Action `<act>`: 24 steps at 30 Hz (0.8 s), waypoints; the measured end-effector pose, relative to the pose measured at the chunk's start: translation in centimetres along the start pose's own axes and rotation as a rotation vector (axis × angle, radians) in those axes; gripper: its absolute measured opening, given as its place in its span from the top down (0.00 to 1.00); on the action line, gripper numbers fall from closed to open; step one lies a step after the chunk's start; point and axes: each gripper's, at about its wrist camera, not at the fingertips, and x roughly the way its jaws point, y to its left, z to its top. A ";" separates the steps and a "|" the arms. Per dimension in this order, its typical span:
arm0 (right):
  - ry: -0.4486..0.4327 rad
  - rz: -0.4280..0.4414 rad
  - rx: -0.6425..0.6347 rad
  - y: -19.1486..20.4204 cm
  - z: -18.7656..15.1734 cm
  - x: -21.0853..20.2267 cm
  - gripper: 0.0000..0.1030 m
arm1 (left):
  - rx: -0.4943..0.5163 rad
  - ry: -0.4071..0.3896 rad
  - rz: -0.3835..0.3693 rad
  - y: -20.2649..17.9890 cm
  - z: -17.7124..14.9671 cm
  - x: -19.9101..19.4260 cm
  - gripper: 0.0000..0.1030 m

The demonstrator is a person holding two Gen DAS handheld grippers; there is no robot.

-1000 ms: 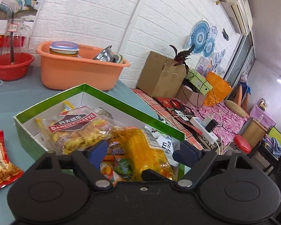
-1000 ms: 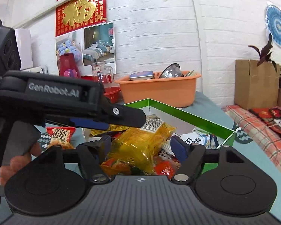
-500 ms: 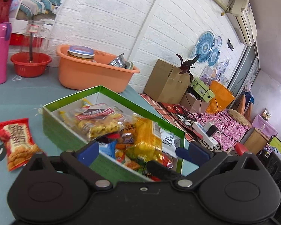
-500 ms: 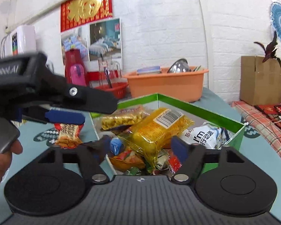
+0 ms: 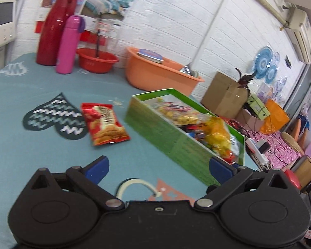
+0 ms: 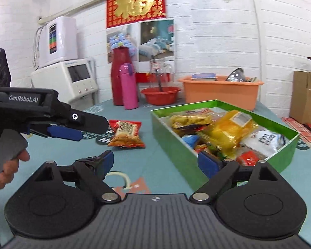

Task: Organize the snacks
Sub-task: 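Grasp the red cracker snack bag with the left gripper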

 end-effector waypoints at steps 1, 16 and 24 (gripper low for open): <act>0.006 0.007 -0.004 0.3 0.0 0.3 0.00 | -0.014 0.006 0.005 0.6 0.0 -0.1 0.00; 0.121 0.064 0.027 2.0 -0.9 4.5 0.00 | -0.139 -0.010 0.084 5.8 4.3 6.6 0.00; 0.145 0.052 0.052 1.0 -1.4 5.2 0.00 | -0.189 0.029 0.152 7.8 5.4 12.6 0.34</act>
